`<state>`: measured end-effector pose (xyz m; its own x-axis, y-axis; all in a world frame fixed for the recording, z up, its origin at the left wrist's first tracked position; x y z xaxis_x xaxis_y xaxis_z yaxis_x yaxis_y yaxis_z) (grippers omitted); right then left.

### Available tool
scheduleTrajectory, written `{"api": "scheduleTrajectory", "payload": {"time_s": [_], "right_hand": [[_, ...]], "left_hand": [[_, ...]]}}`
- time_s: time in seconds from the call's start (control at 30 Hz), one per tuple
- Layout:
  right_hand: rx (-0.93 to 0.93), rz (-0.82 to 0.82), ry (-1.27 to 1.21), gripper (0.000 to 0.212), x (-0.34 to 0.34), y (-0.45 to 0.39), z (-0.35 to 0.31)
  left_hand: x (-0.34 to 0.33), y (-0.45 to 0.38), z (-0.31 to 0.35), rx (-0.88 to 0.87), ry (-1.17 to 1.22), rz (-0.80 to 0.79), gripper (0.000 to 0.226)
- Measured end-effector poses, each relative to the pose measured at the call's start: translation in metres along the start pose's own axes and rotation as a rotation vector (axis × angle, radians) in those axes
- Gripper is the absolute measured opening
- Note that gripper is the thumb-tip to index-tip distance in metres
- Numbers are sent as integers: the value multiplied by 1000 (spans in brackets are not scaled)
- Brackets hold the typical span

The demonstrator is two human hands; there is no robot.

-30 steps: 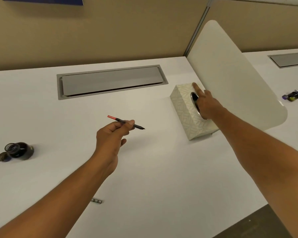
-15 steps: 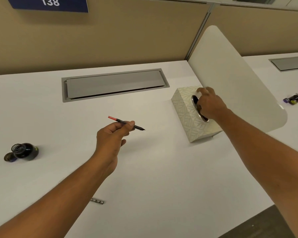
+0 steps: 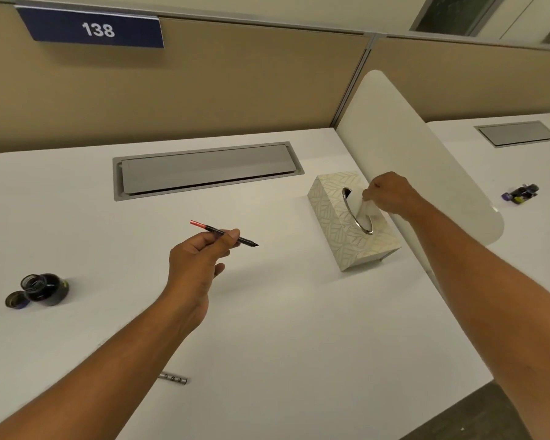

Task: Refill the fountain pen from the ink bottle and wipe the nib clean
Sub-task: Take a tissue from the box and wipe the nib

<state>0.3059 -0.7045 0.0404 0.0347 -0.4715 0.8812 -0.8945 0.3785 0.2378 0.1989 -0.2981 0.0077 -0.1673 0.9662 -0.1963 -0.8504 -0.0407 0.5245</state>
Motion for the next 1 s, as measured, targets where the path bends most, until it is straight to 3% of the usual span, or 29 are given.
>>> {"api": "scheduleTrajectory", "payload": {"time_s": [0.13,0.27,0.43,0.53,0.6,0.67,0.8,1.0], "right_hand": [[-29,187,-503,16,8,21,6],[-16,236,-727,10,19,56,-8],[64,5,-966,31,-5,126,-50],[129,-185,-1152,13,-32,173,-77],[154,-290,-1277,23,-49,201,-92],[130,-336,-1332,29,-66,224,-103],[119,-427,-1441,15,-95,266,-122],[9,-530,-1669,35,-113,303,-142]], "left_hand": [[-1,5,4,-3,12,-15,14],[-2,16,8,-13,23,-31,15],[-3,33,17,-20,58,-60,17],[-1,46,21,-29,71,-82,15],[2,54,23,-41,72,-91,15],[7,62,24,-52,69,-87,15],[21,76,23,-76,28,-82,16],[41,95,21,-119,1,-35,16]]}}
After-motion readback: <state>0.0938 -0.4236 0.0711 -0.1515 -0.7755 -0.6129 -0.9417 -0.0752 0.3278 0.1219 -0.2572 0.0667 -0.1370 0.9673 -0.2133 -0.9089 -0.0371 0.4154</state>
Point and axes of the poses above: each hand's wrist, its own y-axis away from the middle knuckle, its own x-axis out of the back of the hand, z = x × y, the point moved 4 cm from there along -y, towards the middle knuckle, and after that the axes turned 2 degrees about x, right-handed, at the moved point
